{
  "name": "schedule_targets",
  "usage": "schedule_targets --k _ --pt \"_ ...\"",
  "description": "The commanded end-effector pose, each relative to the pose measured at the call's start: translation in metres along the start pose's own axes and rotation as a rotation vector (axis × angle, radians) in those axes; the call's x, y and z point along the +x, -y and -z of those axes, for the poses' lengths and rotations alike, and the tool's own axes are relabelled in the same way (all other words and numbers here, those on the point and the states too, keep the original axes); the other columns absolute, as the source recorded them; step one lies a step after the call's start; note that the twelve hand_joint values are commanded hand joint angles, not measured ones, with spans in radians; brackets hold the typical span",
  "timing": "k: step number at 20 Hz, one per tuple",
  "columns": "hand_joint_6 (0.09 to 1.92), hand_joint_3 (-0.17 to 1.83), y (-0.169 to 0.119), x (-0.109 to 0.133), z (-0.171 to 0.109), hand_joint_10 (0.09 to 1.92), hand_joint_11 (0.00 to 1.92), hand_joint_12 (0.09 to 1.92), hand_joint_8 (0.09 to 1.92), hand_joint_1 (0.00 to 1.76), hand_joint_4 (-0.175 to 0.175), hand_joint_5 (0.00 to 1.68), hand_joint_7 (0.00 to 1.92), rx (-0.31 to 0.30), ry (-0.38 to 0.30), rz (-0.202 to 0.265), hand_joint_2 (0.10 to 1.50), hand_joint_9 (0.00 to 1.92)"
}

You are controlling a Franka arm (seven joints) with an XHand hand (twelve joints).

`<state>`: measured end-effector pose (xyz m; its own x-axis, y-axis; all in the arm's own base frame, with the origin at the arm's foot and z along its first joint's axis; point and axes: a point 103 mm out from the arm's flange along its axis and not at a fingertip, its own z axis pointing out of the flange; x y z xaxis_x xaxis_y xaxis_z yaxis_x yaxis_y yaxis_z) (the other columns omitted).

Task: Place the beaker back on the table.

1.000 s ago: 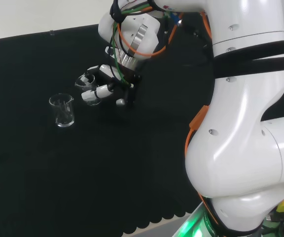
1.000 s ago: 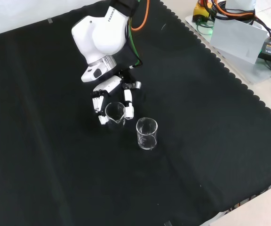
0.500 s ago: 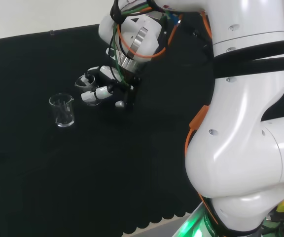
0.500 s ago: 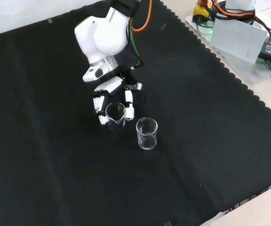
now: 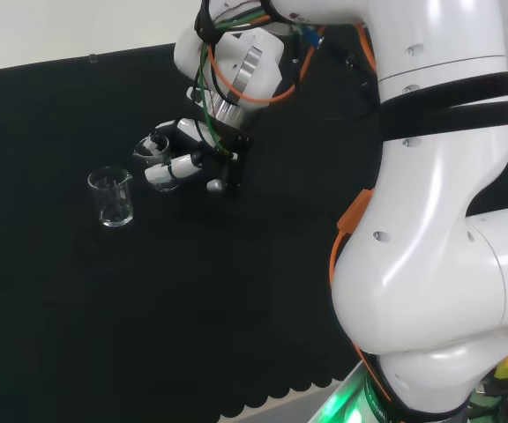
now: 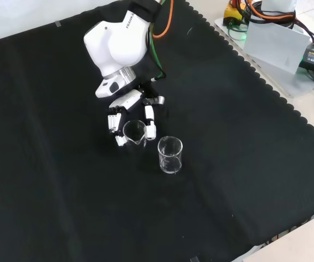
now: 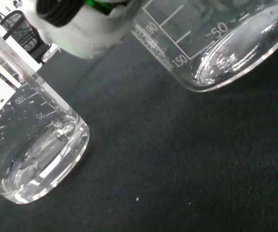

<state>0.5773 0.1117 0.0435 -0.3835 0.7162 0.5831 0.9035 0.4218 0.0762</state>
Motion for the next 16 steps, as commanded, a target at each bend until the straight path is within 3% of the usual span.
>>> schedule_targets --k 1,4,8,12,16 --pt "1.00 -0.17 0.004 0.001 -0.002 0.53 0.51 1.23 0.67 1.20 -0.036 0.72 0.98 0.006 0.002 -0.005 1.01 1.03" --pt "0.95 -0.17 0.004 0.001 -0.002 0.50 0.29 1.31 0.60 1.18 -0.044 0.59 0.84 0.012 0.002 -0.005 0.99 0.89" --pt "0.80 -0.17 0.008 0.002 -0.003 0.53 0.13 1.35 0.60 1.15 -0.064 0.46 0.71 0.008 0.008 -0.012 0.95 0.76" --pt "0.62 -0.17 0.013 0.002 -0.002 0.61 0.04 1.38 0.64 1.13 -0.077 0.39 0.60 0.010 0.004 -0.026 0.93 0.63" --pt "0.57 -0.17 0.018 0.001 0.002 0.63 0.01 1.38 0.64 1.12 -0.081 0.38 0.57 0.012 0.001 -0.049 0.92 0.59"
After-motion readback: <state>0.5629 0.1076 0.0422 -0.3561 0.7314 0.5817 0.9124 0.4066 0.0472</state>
